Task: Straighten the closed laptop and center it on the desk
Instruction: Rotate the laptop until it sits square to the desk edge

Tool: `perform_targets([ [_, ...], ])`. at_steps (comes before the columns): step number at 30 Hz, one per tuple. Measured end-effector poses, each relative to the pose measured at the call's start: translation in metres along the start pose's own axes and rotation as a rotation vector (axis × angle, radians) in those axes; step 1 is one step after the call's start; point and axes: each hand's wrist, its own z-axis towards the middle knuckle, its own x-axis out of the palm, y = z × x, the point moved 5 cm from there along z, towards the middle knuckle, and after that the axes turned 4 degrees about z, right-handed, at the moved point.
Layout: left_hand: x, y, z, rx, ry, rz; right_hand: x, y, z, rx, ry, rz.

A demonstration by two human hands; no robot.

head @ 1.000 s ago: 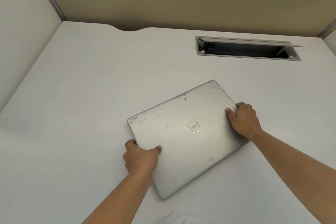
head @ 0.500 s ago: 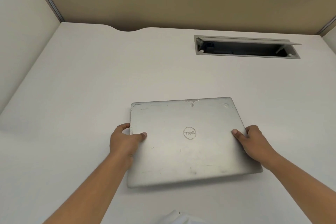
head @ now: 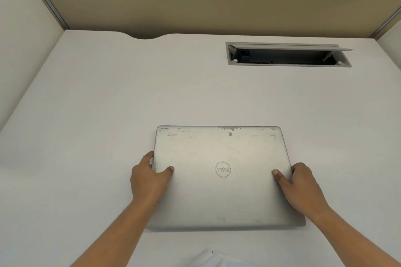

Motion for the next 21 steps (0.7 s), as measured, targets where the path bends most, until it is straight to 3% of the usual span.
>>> perform_targets([
  [8,0.004,0.004,-0.028,0.297,-0.176,0.372,0.008,0.026,0.002,-0.128,-0.165,-0.124],
  [17,0.005,0.006,-0.024,0.287,-0.216,0.33,0.009,0.029,0.001,-0.125,-0.194,-0.175],
  [21,0.003,0.005,-0.02,0.258,-0.213,0.292,0.006,0.03,0.0,-0.082,-0.184,-0.304],
])
